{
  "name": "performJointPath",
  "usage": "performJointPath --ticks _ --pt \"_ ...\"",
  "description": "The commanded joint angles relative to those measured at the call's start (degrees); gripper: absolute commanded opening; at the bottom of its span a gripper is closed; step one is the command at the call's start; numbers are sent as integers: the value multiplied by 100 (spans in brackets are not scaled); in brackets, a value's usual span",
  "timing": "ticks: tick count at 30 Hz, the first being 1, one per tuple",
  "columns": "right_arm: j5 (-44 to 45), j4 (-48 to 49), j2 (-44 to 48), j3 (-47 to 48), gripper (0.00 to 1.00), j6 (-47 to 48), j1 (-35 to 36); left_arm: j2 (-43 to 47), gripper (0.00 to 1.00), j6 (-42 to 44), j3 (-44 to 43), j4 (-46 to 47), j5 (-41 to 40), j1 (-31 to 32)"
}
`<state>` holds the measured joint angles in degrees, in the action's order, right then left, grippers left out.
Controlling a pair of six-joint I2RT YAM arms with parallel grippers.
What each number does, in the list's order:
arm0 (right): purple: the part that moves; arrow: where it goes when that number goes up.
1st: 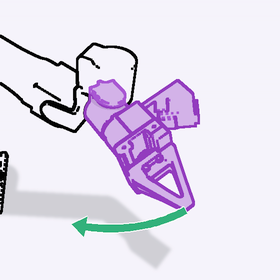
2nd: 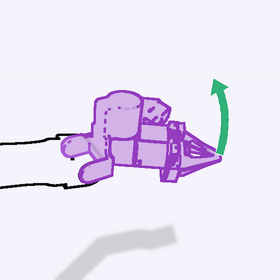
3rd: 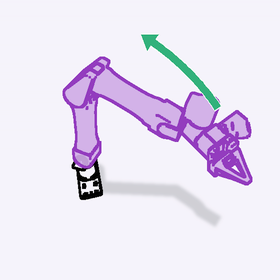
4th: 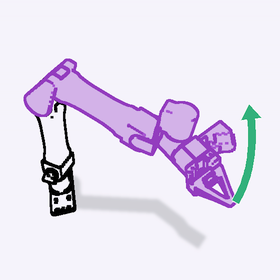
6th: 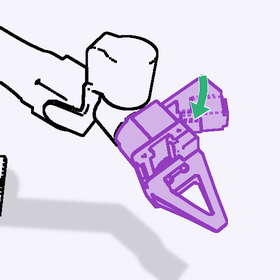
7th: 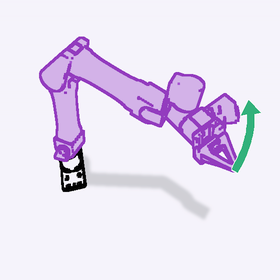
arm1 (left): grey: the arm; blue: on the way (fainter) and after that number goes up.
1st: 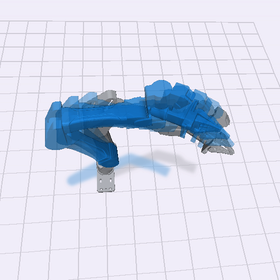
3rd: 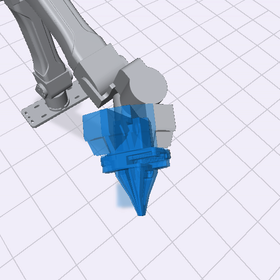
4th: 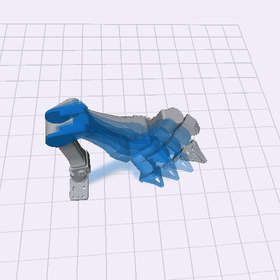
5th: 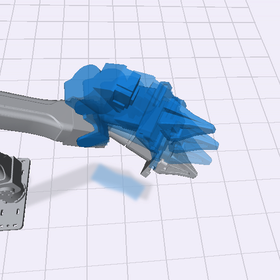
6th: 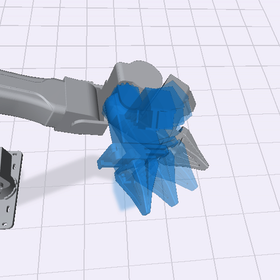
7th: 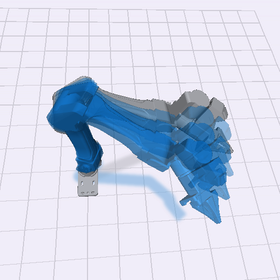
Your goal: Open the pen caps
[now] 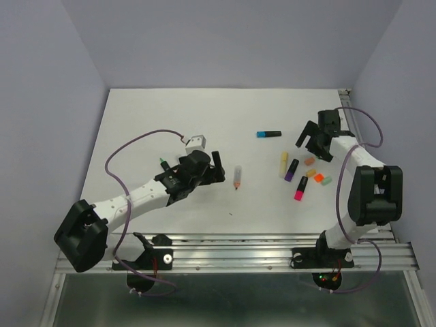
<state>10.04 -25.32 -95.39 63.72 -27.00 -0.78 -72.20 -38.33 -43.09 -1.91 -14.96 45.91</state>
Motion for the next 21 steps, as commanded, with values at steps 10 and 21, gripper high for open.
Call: performJointPath --ticks 10,21 --pt "24 10 1217 -704 99 -358 613 233 99 18 -208 156 -24 234" --pt "156 106 373 -624 75 -780 816 409 99 -17 -138 95 -191 278"
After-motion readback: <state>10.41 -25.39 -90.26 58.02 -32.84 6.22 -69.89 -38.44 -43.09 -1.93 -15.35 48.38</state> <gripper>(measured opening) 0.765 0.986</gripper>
